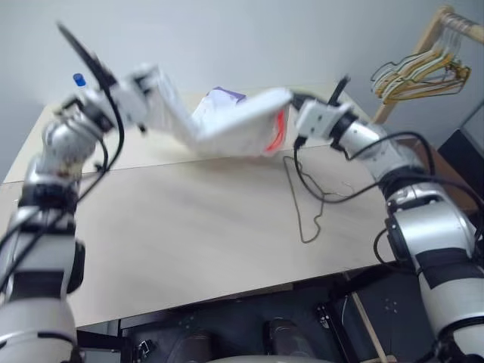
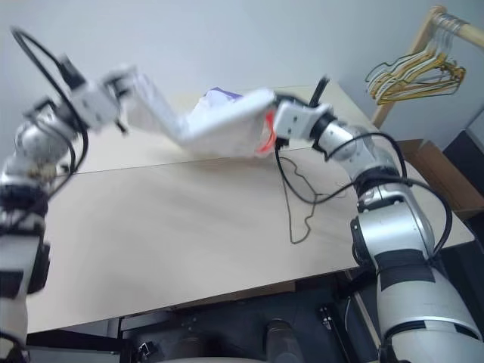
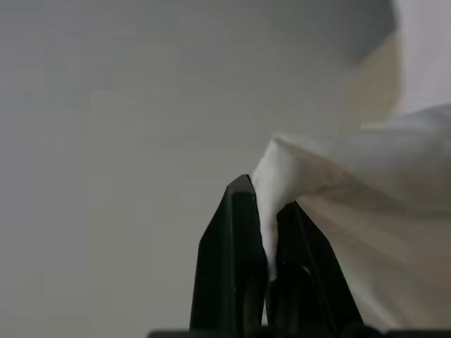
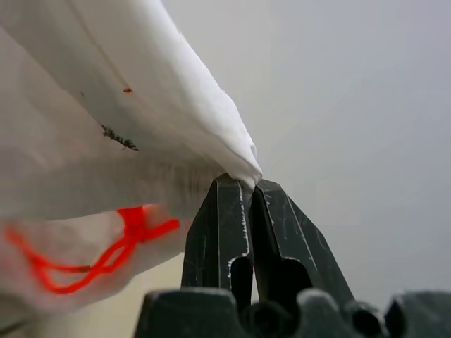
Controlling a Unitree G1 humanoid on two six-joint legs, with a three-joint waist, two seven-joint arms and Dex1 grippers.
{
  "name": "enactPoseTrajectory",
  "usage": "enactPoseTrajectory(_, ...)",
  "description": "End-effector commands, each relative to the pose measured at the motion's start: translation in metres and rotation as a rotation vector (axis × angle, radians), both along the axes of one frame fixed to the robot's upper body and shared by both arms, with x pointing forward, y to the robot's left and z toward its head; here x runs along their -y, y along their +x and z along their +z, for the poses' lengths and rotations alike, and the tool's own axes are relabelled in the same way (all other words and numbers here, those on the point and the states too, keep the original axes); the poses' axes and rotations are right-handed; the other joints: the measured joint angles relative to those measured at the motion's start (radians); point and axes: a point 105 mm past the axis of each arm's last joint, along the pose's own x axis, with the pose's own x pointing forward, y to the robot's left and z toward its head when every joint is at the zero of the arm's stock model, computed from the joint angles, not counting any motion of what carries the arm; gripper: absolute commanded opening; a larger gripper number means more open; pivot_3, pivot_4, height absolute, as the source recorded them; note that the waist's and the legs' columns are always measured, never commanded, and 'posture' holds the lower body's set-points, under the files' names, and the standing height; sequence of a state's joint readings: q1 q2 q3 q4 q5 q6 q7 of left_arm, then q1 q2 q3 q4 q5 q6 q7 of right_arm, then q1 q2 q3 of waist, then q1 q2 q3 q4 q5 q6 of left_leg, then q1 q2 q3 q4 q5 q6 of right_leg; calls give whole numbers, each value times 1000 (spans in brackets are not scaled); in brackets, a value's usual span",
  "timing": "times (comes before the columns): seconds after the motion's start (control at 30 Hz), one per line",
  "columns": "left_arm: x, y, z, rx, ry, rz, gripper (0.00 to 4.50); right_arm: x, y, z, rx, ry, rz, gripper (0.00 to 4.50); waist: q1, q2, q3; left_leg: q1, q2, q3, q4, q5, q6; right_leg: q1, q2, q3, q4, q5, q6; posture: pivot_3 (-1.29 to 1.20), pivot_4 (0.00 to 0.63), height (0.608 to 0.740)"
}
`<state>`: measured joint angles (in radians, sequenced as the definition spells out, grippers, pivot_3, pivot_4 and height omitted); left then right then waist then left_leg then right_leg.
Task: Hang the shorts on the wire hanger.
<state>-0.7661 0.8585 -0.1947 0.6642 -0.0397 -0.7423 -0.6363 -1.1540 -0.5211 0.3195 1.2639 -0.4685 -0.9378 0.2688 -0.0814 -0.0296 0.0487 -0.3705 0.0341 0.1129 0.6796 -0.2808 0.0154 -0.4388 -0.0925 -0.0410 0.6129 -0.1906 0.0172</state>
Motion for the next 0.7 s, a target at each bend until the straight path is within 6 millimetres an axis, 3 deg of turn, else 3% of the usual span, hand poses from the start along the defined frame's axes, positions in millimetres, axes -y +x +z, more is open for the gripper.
enactPoseTrajectory(0.03, 0, -33, -7, -113, 64, -93, 0, -9, -15, -10, -2, -52, 111, 15, -8, 0, 0, 0, 0, 0, 1, 0, 0, 0, 0, 1, 2, 0, 0, 93, 0, 740)
enactPoseTrajectory(0.2, -9, -68, -51, -369, 181, -107, 0, -9, -31, -41, -58, -108, 181, 15, -7, 0, 0, 3, 1, 0, 1, 1, 1, 0, -1, 2, 8, 1, -2, 99, 0, 740)
enactPoseTrajectory(0.33, -13, -103, -74, -585, 296, -165, 0, -9, -47, -61, -60, -178, 246, 15, 14, 0, -1, 11, 1, 0, 1, -3, 8, 4, -1, 5, 11, -1, -4, 97, 0, 740)
enactPoseTrajectory(0.47, -11, -131, -85, -719, 383, -228, 0, -8, -61, -73, -51, -241, 307, 15, 33, 1, -1, 10, 1, 1, 1, -3, 8, 2, -1, 5, 11, -2, -6, 92, 7, 740)
enactPoseTrajectory(0.7, 9, -173, -102, -890, 454, -355, 0, 3, -95, -99, -61, -378, 417, 15, 50, 1, -1, 10, 1, 2, 1, -3, 7, 2, -2, 5, 10, -3, -6, 67, 23, 740)
